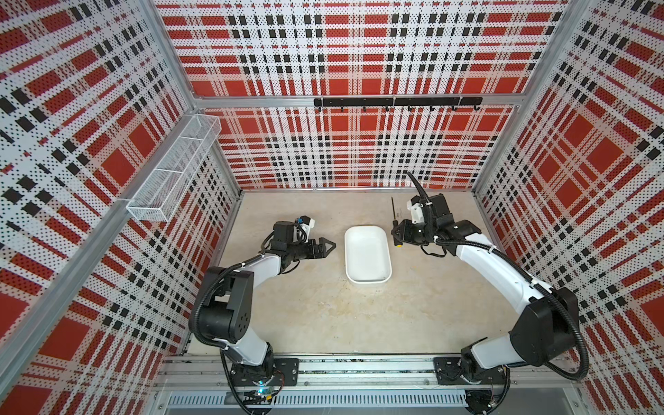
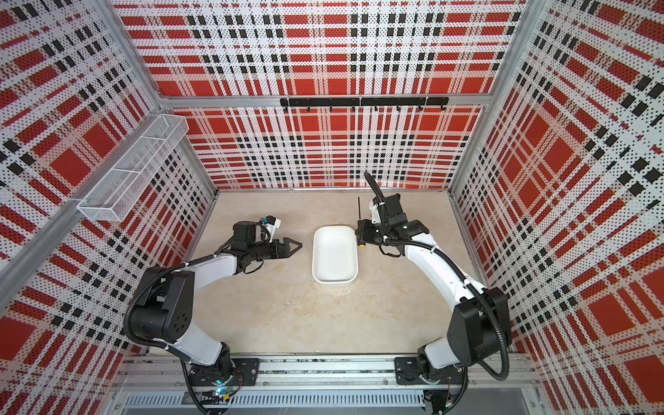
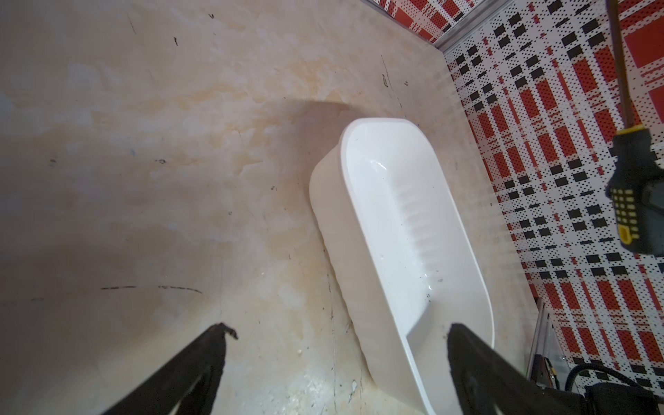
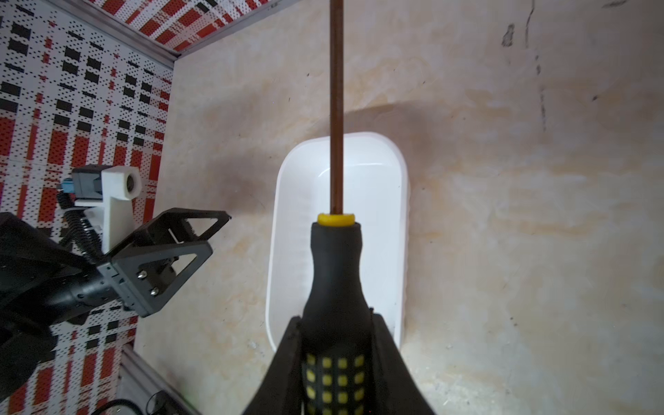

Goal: Put the screwdriver in the bin
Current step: Place the screwdriver into the bin.

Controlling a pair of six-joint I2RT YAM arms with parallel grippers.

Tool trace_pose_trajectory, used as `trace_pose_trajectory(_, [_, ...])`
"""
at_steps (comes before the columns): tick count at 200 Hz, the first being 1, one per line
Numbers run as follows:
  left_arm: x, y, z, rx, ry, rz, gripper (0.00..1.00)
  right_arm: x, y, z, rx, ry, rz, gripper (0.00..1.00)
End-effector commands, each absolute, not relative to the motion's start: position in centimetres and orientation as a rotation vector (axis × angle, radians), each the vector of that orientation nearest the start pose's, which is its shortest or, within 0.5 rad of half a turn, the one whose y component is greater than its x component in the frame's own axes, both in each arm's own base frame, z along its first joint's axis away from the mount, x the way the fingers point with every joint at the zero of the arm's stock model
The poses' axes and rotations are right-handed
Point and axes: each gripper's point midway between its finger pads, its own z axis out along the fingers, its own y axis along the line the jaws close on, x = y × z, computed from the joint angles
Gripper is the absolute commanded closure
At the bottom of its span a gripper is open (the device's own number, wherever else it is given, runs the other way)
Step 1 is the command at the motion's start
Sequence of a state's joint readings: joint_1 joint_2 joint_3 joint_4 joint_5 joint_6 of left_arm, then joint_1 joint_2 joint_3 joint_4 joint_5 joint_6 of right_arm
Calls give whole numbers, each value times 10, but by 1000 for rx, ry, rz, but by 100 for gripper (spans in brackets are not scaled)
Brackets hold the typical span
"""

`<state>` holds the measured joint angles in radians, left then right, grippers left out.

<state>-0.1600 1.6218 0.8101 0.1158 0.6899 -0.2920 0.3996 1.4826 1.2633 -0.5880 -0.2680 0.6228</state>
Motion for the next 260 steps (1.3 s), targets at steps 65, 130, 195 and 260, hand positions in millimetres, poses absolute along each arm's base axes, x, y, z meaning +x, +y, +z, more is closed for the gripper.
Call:
trace_pose_trajectory(65, [386, -174, 114, 225, 2236, -1046, 2, 353, 252, 146, 187, 2757, 669, 100])
trace_pose_trajectory(130, [385, -173, 113, 219, 2239, -1040, 2, 351, 268, 112, 196, 2848, 608, 100])
trace_pose_trajectory(195, [385, -172, 108, 214, 2250, -1039, 2, 350, 277, 83, 195, 2917, 554, 100])
trace_pose_trajectory(260, [384, -172, 103, 211, 2263, -1040, 2, 349, 282, 61, 212, 2956, 534, 100])
